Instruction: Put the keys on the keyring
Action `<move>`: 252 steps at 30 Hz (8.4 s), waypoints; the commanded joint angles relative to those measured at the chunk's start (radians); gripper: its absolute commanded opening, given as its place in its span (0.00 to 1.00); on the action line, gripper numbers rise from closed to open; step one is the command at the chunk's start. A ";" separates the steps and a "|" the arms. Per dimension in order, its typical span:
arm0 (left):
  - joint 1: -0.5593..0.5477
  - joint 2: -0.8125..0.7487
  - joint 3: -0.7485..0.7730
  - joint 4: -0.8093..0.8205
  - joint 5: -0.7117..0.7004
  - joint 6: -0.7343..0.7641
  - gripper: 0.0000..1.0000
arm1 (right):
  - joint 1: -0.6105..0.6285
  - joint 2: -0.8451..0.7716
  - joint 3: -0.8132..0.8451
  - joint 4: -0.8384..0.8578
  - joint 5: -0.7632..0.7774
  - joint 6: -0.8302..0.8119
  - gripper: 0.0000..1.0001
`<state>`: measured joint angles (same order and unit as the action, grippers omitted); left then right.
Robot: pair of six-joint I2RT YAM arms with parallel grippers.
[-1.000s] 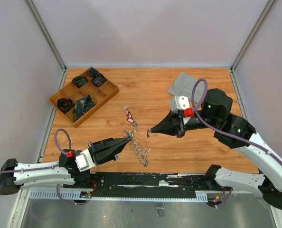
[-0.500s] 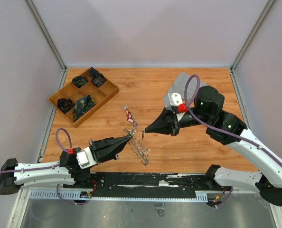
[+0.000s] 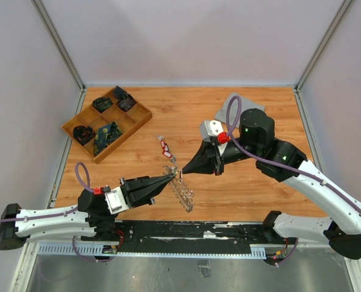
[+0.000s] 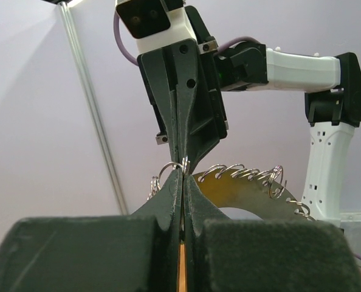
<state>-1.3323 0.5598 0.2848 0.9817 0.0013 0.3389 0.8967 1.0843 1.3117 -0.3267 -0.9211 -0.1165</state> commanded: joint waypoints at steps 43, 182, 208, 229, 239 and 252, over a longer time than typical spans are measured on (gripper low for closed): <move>-0.008 -0.014 0.054 -0.041 -0.058 0.019 0.00 | 0.030 -0.033 0.079 -0.196 0.079 -0.140 0.01; -0.008 -0.029 0.082 -0.205 0.008 0.138 0.00 | 0.042 0.056 0.057 -0.219 0.267 -0.040 0.01; -0.007 -0.029 0.082 -0.199 0.023 0.125 0.00 | 0.045 0.006 0.064 -0.221 0.259 -0.110 0.15; -0.007 -0.031 0.025 -0.027 -0.077 -0.025 0.01 | 0.045 -0.114 0.016 -0.176 0.317 -0.160 0.25; -0.007 -0.002 0.027 0.029 0.011 -0.083 0.01 | 0.045 -0.038 0.069 -0.122 0.048 -0.154 0.12; -0.007 -0.003 0.032 0.024 0.020 -0.082 0.01 | 0.046 0.002 0.080 -0.102 -0.029 -0.149 0.06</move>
<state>-1.3323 0.5674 0.3122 0.9421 0.0200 0.2604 0.9298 1.1007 1.3655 -0.4709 -0.9085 -0.2634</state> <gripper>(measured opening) 0.009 0.040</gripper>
